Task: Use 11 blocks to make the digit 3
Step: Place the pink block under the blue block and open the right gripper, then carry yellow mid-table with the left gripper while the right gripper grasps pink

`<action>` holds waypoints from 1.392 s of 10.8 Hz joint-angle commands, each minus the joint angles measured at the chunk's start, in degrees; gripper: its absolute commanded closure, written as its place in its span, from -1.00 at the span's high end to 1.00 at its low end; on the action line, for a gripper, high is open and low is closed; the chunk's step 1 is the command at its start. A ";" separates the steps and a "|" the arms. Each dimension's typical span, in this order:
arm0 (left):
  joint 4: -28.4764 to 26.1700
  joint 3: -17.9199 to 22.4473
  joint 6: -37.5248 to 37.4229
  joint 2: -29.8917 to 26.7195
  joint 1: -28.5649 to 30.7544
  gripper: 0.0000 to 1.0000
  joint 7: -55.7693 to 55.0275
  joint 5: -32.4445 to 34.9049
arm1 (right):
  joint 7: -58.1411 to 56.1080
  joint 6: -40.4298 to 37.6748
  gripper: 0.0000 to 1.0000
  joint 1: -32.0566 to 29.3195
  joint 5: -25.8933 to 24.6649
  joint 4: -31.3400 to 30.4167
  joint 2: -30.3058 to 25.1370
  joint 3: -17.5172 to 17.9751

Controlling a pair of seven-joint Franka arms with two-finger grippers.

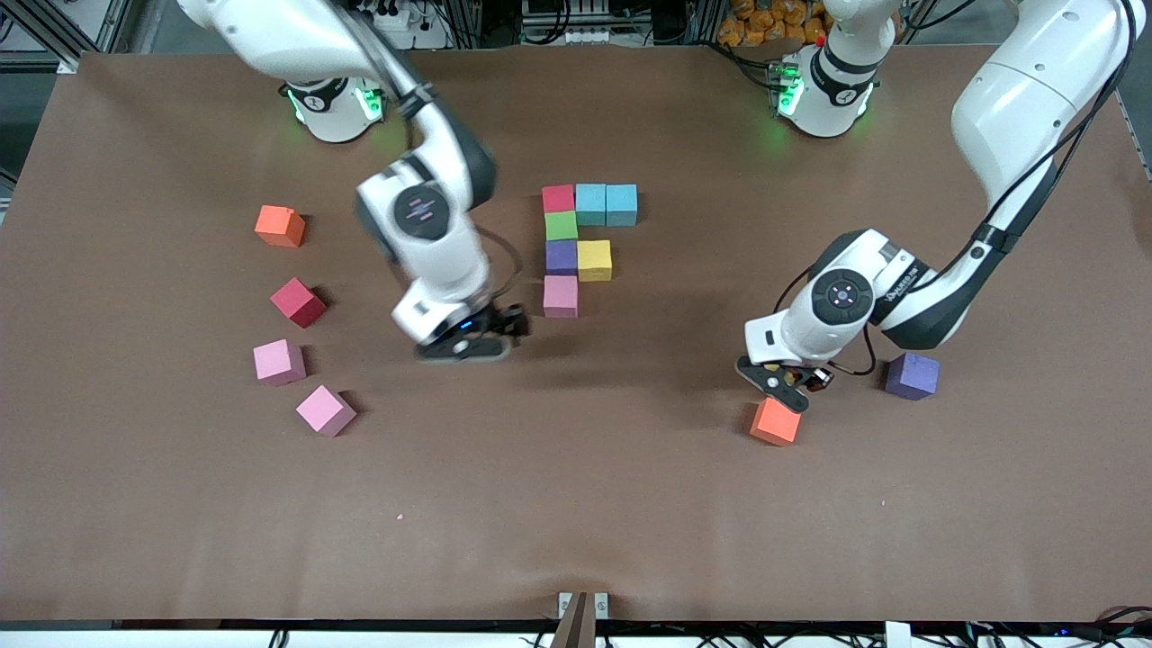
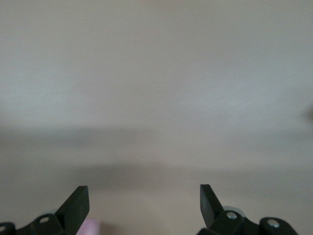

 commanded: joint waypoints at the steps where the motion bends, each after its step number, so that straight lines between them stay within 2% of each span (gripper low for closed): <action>1: -2.49 -3.55 -3.14 -2.64 0.75 -0.08 0.56 0.32 | -11.84 -2.72 1.00 -8.00 -0.87 -0.80 -1.44 2.85; 3: -2.67 -6.88 -6.31 -2.64 0.22 -0.08 2.31 0.24 | -22.12 -2.29 1.00 -16.09 -1.48 -0.54 -0.66 5.50; 6: -4.07 -9.79 -8.35 -2.55 -1.88 -0.07 3.81 0.24 | -46.17 -2.02 1.00 -23.83 -4.37 2.09 3.02 5.50; 8: -4.86 -10.07 -8.35 -2.28 -5.12 -0.07 3.55 0.32 | -60.09 -2.02 1.00 -26.40 -4.83 4.73 6.01 5.59; 10: -4.95 -10.07 -8.35 -2.02 -8.72 -0.08 3.02 0.41 | -62.86 -2.02 1.00 -27.37 -4.91 4.83 8.21 5.68; 15: -8.37 -11.38 -6.51 -2.28 -11.11 -0.09 2.49 0.76 | -64.98 -0.62 1.00 -27.46 -4.56 4.30 12.17 5.94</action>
